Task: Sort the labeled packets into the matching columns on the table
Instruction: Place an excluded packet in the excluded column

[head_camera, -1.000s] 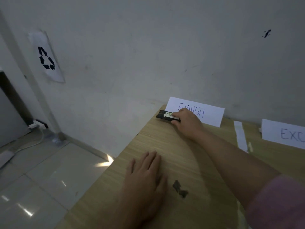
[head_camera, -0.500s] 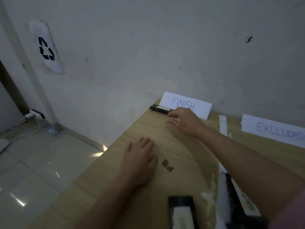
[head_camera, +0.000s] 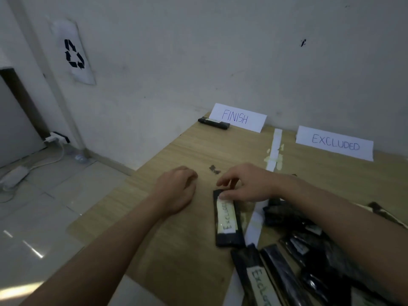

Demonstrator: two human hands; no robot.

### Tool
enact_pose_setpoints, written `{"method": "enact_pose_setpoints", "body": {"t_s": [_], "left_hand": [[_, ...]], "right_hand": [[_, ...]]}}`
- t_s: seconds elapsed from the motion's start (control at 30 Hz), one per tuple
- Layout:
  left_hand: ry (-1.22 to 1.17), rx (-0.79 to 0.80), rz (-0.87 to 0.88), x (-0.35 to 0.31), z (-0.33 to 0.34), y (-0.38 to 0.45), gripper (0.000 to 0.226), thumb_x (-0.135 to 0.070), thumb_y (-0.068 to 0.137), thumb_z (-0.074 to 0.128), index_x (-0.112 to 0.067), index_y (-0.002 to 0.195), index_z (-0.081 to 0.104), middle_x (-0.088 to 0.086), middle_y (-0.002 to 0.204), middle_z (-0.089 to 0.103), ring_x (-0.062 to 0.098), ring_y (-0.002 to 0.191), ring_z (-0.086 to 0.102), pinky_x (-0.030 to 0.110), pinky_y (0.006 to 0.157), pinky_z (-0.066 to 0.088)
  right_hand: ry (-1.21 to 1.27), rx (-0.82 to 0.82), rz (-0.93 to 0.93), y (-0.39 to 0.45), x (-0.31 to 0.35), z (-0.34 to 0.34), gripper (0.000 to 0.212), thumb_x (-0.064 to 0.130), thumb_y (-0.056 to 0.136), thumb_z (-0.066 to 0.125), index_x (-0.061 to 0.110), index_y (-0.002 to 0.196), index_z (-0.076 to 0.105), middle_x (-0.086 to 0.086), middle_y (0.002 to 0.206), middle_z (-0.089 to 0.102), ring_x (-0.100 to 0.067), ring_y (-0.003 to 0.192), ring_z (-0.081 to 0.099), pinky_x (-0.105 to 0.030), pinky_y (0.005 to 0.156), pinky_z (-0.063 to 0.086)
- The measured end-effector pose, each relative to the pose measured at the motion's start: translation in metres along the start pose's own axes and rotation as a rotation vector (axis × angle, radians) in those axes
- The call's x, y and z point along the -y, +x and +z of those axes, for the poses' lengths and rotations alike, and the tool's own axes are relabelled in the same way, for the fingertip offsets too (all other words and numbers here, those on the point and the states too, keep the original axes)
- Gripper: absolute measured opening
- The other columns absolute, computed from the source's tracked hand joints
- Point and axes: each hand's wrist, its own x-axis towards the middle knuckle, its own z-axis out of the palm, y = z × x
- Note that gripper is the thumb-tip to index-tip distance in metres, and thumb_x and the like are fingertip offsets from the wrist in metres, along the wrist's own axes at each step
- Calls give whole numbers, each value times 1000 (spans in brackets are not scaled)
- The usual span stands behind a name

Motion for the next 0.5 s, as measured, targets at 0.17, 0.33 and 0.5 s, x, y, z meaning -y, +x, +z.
{"method": "enact_pose_setpoints", "body": {"t_s": [0.17,0.33,0.5], "left_hand": [[1,2,5,-14,-5,-19,30,-25,93,44,-15,117,59,3,119,60,19,108,54,32,91,44],[-320,-29,-50,-41,-10,-26,29,-28,95,45,-13,112,62,3,107,66,13,93,59,25,77,43],[-824,3,-191,-76,-18,-20,33,-36,94,44,-13,110,62,2,96,68,17,84,66,26,68,46]], "right_hand": [[45,-13,117,-20,13,5,56,35,81,66,17,130,48,-2,120,57,-16,106,54,-26,87,45],[507,-421,215,-46,13,-16,33,13,77,71,18,107,58,-1,100,58,-16,92,59,-21,68,49],[1158,-747,313,-78,-1,-36,37,-1,80,66,5,111,46,-15,107,55,-25,90,65,-30,69,58]]}}
